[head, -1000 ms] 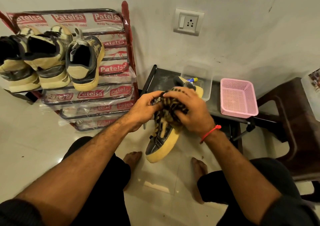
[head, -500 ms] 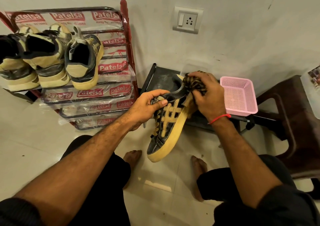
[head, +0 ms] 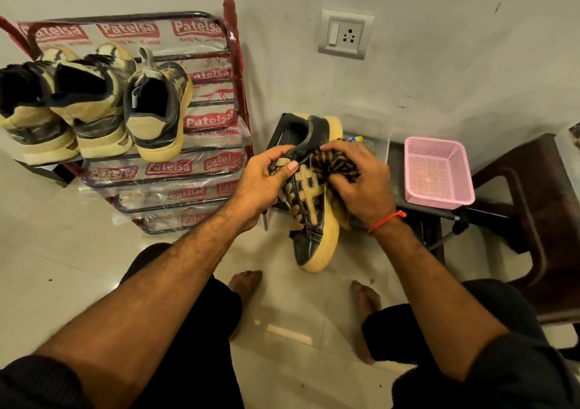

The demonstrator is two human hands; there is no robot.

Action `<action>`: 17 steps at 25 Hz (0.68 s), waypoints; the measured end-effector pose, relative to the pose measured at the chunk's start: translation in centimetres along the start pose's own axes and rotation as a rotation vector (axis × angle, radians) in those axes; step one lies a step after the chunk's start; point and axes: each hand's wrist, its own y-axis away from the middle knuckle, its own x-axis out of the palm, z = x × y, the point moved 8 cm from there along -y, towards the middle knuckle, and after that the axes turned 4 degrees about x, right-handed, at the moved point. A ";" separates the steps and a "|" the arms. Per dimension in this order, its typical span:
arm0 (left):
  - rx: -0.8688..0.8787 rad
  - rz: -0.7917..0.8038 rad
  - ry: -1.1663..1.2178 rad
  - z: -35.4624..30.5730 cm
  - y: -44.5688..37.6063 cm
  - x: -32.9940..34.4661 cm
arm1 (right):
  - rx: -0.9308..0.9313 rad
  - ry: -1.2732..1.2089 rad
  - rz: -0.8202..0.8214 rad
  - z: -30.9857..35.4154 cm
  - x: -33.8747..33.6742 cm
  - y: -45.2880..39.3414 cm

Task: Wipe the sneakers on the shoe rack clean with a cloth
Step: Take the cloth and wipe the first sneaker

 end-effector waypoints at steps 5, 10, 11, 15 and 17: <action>0.011 0.041 -0.026 -0.1 0.2 0.5 | 0.141 -0.077 -0.155 -1.6 -0.3 -0.1; -0.006 -0.052 0.013 0.1 0.0 -0.1 | 0.080 -0.049 0.100 0.6 2.1 1.4; -0.019 -0.064 0.018 0.3 -0.1 -0.6 | 0.024 -0.012 0.250 1.4 3.7 2.7; 0.011 0.083 -0.049 0.9 0.0 -0.4 | 0.001 -0.025 0.222 0.9 3.3 2.8; 0.029 0.186 -0.130 1.6 0.3 0.6 | 0.037 0.000 0.040 -0.1 0.9 1.0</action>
